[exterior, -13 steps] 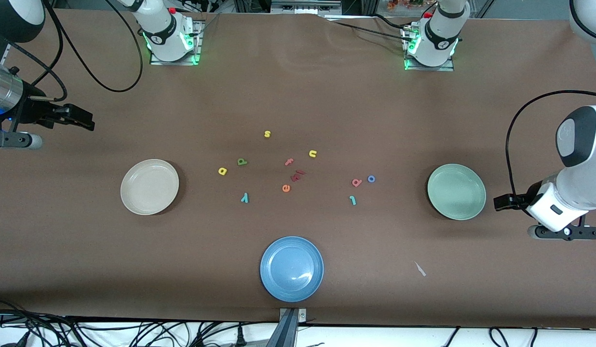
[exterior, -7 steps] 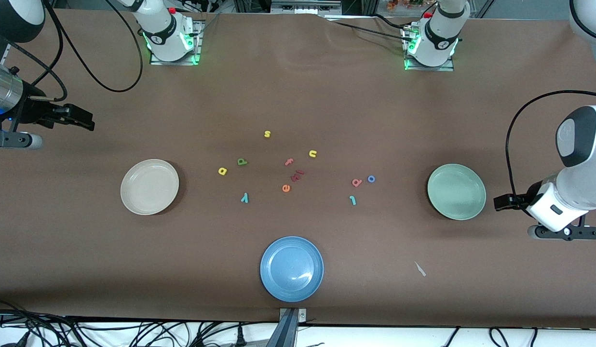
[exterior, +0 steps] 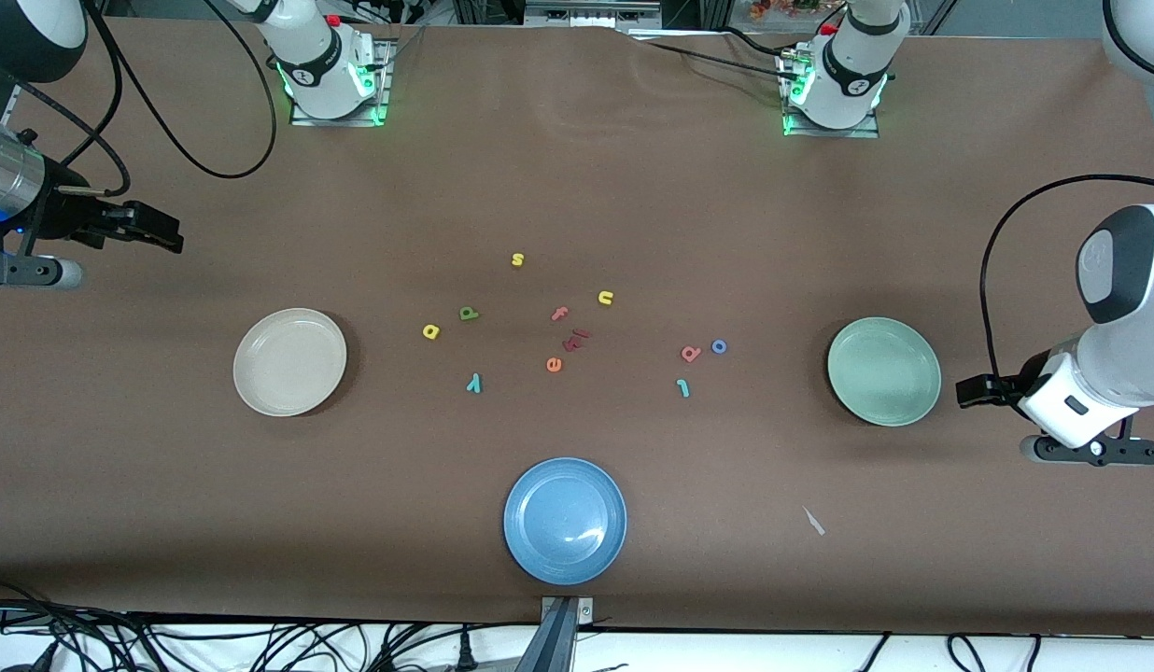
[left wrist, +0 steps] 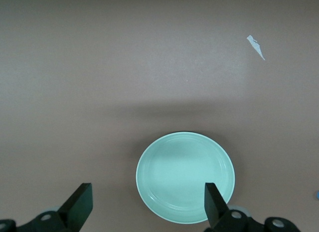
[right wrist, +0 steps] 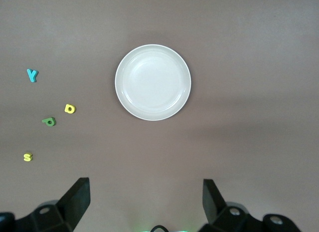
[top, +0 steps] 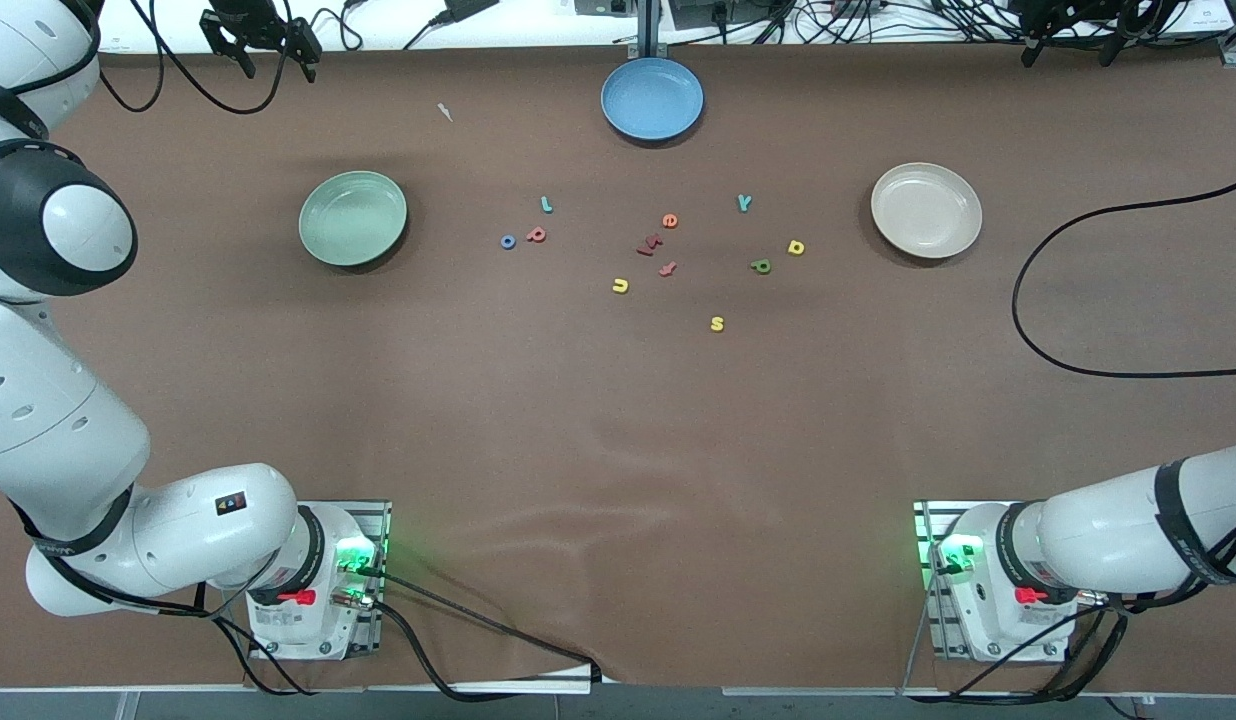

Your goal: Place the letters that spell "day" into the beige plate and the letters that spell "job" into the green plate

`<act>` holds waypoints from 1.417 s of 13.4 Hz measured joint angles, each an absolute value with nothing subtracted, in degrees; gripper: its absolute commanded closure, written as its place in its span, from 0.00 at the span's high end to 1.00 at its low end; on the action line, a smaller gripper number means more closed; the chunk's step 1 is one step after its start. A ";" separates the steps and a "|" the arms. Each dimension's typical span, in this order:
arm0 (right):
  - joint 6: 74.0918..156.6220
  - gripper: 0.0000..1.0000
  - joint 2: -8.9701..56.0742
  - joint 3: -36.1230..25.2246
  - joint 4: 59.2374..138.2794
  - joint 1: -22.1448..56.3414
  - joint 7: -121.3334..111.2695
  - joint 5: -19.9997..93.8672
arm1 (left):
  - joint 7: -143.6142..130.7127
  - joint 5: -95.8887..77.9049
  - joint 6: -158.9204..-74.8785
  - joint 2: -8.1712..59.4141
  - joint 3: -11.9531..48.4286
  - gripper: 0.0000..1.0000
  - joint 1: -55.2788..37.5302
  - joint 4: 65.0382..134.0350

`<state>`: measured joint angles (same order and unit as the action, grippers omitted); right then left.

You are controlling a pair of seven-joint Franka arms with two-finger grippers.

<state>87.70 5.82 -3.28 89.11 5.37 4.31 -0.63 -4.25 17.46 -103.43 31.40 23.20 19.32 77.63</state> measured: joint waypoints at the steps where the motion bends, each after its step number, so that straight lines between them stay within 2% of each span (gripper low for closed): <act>1: 87.70 1.00 5.82 -3.28 89.11 5.37 4.31 -0.63 | -4.17 17.47 -103.44 31.40 23.20 0.98 19.32 77.63; 19: 87.59 1.00 5.82 -3.28 89.11 5.37 4.30 -0.63 | -2.17 18.03 -103.44 31.40 23.20 0.99 19.30 77.78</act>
<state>87.59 5.82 -3.28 89.11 5.37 4.30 -0.63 -2.17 18.03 -103.44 31.40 23.20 19.30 77.78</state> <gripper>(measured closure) 0.000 0.013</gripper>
